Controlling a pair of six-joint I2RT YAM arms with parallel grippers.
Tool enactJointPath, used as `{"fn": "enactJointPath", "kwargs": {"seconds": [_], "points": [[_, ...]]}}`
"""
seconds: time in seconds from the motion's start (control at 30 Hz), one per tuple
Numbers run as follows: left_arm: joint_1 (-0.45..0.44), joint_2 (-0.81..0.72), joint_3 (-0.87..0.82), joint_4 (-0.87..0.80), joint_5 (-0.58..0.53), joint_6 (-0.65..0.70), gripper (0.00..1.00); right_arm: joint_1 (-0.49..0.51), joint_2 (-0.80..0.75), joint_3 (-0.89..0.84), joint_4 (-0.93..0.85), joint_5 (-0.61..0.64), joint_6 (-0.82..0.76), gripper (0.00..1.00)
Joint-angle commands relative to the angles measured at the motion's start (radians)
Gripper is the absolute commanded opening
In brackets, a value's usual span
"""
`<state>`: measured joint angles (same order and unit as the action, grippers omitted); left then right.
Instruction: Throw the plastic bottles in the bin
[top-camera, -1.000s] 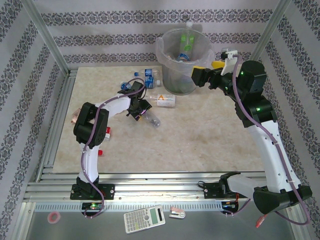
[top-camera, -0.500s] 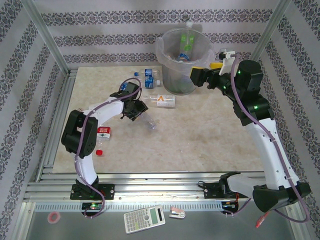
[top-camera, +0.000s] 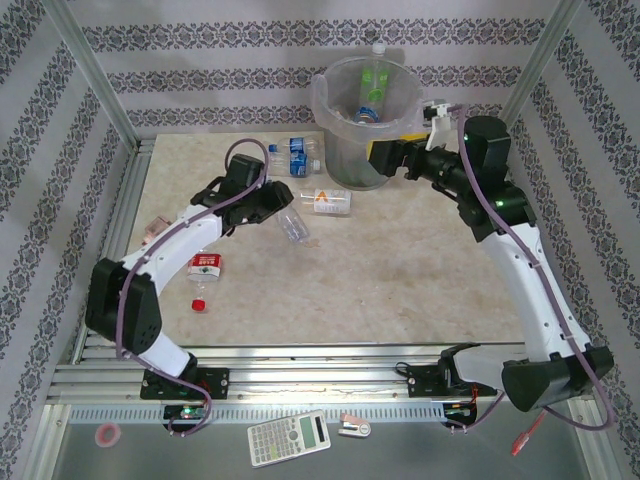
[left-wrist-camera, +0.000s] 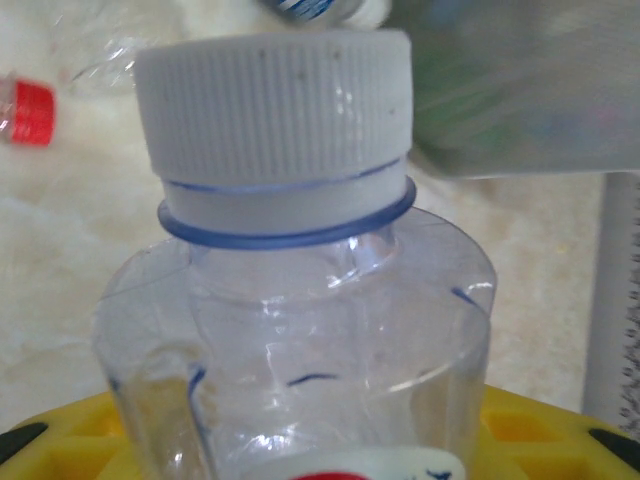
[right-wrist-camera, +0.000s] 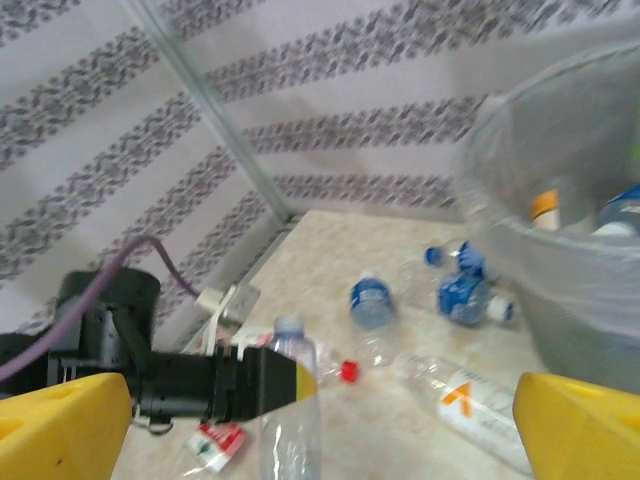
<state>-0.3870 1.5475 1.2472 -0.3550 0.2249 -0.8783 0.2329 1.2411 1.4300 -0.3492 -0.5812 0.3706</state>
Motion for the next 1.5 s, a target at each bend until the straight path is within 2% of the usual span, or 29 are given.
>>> {"fn": "enactJointPath", "kwargs": {"seconds": [0.0, 0.23, 0.37, 0.7, 1.23, 1.33, 1.47], "points": [[-0.01, -0.073, -0.008, 0.089, 0.019, 0.078, 0.52, 0.021, 0.035, -0.019, -0.003, -0.185, 0.064, 0.98], [-0.02, -0.134, 0.006, 0.168, 0.079, 0.102, 0.5, 0.097, 0.119, 0.005, -0.098, -0.312, -0.001, 0.98], [-0.034, -0.136, 0.035, 0.195, 0.118, 0.112, 0.5, 0.137, 0.16, 0.03, -0.176, -0.316, -0.075, 0.98], [-0.075, -0.128, 0.091, 0.261, 0.204, 0.126, 0.5, 0.172, 0.216, 0.03, -0.237, -0.293, -0.168, 0.98], [-0.131, -0.074, 0.147, 0.312, 0.267, 0.147, 0.5, 0.218, 0.264, 0.037, -0.228, -0.295, -0.197, 0.98], [-0.138, -0.066, 0.149, 0.322, 0.278, 0.147, 0.5, 0.221, 0.266, 0.042, -0.224, -0.295, -0.194, 0.94], [-0.138, -0.067, 0.145, 0.337, 0.272, 0.146, 0.5, 0.221, 0.272, 0.051, -0.237, -0.292, -0.191, 0.82]]}}
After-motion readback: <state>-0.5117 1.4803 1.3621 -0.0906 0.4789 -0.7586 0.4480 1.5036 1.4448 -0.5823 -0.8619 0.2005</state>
